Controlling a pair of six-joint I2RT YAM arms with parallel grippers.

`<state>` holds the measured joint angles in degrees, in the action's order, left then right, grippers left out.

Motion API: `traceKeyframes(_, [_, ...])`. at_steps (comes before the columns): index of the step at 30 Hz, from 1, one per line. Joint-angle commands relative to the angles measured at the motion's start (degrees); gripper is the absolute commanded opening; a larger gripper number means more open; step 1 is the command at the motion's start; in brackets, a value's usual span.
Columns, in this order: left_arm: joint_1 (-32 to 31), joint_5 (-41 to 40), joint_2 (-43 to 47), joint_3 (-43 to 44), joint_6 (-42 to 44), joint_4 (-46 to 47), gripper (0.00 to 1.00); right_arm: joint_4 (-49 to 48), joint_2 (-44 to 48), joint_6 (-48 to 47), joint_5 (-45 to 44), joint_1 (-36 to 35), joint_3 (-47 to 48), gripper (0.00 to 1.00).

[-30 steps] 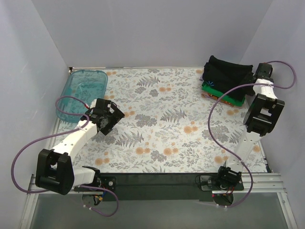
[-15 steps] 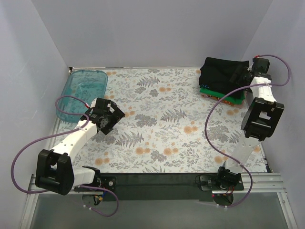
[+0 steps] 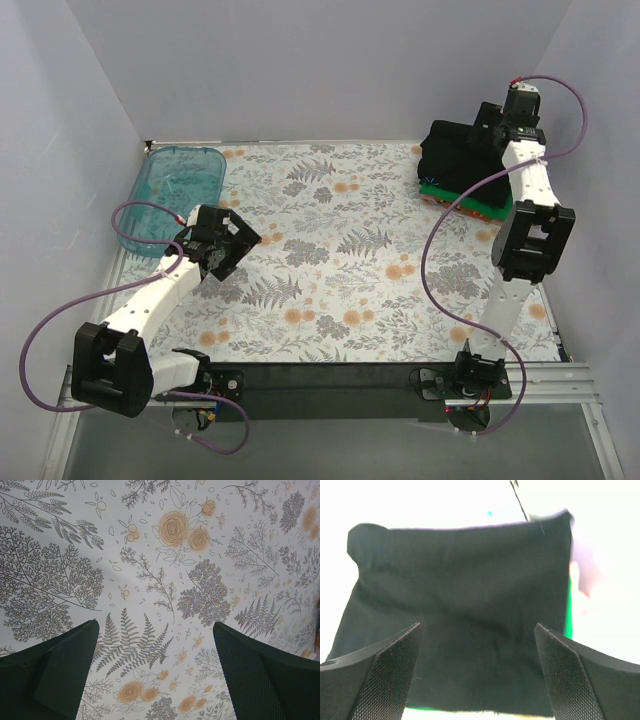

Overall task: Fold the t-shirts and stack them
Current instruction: Neatly place the folded tshirt to the corner

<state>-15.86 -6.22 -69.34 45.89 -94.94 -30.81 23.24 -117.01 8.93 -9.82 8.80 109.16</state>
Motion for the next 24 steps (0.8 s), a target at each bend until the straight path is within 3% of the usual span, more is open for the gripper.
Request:
traceKeyframes(1, [0.3, -0.7, 0.5, 1.5, 0.3, 0.5, 0.98, -1.9, -8.3, -4.4, 3.4, 0.4, 7.6, 0.98])
traceKeyframes(9, [0.2, -0.7, -0.5, 2.1, 0.2, 0.7, 0.98, -2.4, -22.8, -6.6, 3.7, 0.4, 20.5, 0.98])
traceKeyframes(14, [0.3, -0.3, -1.2, 2.5, 0.2, 0.9, 0.98, -2.6, -24.7, -8.8, 7.4, 0.2, 21.2, 0.98])
traceKeyframes(20, [0.2, 0.2, 0.3, 3.2, 0.5, 0.7, 0.98, -2.5, -14.2, -12.8, 0.4, -2.6, 14.4, 0.99])
traceKeyframes(24, [0.3, -0.6, 2.5, 3.2, 0.5, -0.9, 0.98, -2.4, -0.5, -11.2, -1.7, -4.6, 5.7, 0.98])
